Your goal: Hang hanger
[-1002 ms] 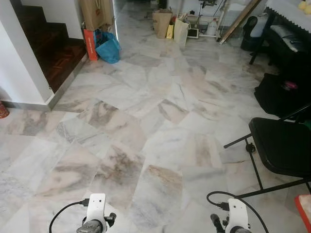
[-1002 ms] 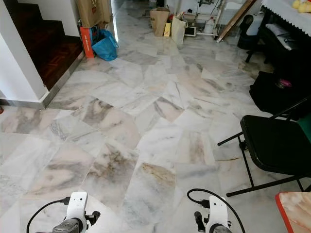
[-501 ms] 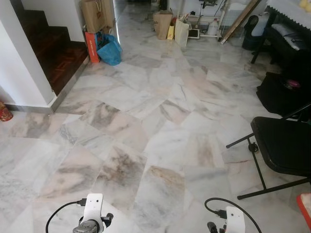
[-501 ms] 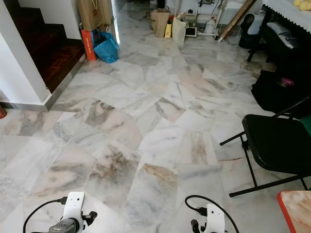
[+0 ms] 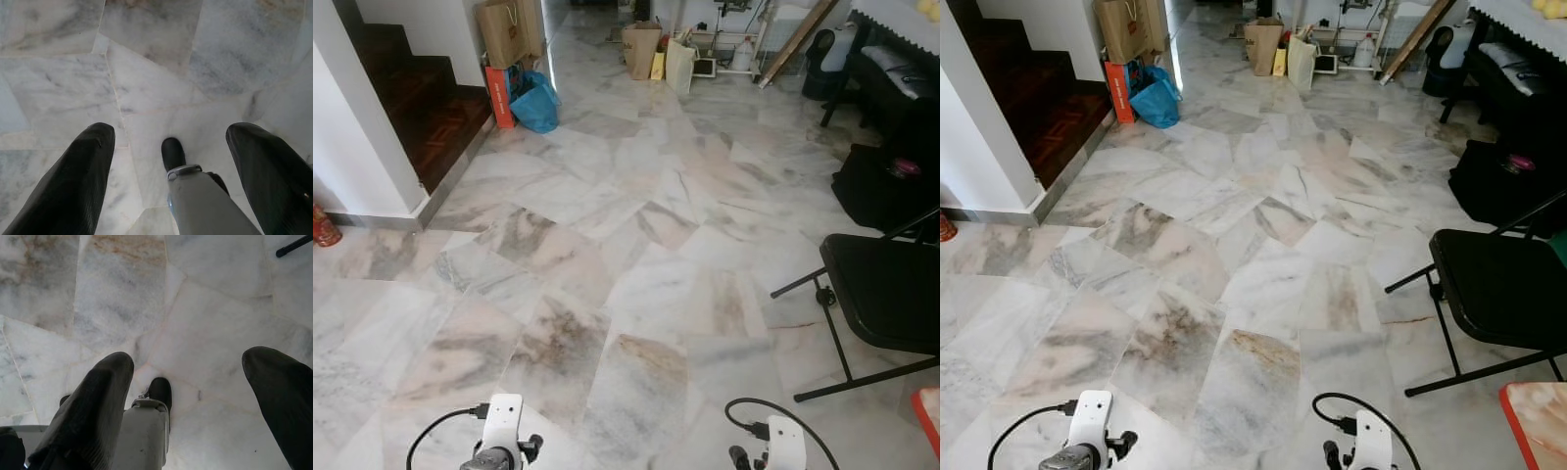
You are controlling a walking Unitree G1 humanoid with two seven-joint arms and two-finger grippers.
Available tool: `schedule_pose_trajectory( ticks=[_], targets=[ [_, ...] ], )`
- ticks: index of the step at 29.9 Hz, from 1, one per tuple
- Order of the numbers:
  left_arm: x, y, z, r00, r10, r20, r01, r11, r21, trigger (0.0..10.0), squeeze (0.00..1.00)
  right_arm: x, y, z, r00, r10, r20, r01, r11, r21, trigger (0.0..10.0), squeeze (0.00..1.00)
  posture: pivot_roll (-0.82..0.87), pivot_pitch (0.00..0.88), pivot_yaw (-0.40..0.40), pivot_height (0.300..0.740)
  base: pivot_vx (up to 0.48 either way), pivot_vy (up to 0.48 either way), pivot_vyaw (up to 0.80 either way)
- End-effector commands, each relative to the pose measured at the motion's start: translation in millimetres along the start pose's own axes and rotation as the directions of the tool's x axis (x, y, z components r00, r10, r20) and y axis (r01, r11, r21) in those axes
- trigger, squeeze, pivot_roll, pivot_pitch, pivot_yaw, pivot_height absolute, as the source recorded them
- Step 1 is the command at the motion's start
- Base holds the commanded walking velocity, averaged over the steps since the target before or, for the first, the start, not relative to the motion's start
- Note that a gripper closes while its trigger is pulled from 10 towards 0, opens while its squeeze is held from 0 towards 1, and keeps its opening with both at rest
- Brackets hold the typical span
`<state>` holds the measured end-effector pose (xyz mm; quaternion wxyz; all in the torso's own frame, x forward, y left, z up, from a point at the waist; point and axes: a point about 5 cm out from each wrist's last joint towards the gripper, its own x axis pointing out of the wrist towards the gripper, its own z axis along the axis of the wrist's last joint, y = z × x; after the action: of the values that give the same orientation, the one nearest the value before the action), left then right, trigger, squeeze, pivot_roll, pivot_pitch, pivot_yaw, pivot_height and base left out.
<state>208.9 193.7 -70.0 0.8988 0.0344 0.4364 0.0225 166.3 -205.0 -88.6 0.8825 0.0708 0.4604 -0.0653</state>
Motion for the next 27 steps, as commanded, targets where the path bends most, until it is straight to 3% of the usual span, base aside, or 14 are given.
schedule_pose_trajectory(
  ticks=[1, 27],
  targets=[
    [-0.8, 4.1, -4.1, 1.000, 0.003, -0.014, -0.003, 1.000, 0.014, 10.0, 0.00, -0.7, -0.9, -2.2, 1.000, 0.001, 0.002, -0.001, 1.000, 0.008, 10.0, 0.00, -0.04, 0.000, -0.003, 0.740, -0.285, 0.000, 0.00],
    [0.2, 7.0, 2.9, 1.000, -0.001, -0.008, 0.001, 1.000, 0.014, 10.0, 0.00, -0.5, -1.0, -1.3, 1.000, -0.008, 0.006, 0.008, 1.000, 0.029, 10.0, 0.00, -0.07, 0.000, 0.027, 0.740, -0.308, 0.000, 0.00]
  ],
)
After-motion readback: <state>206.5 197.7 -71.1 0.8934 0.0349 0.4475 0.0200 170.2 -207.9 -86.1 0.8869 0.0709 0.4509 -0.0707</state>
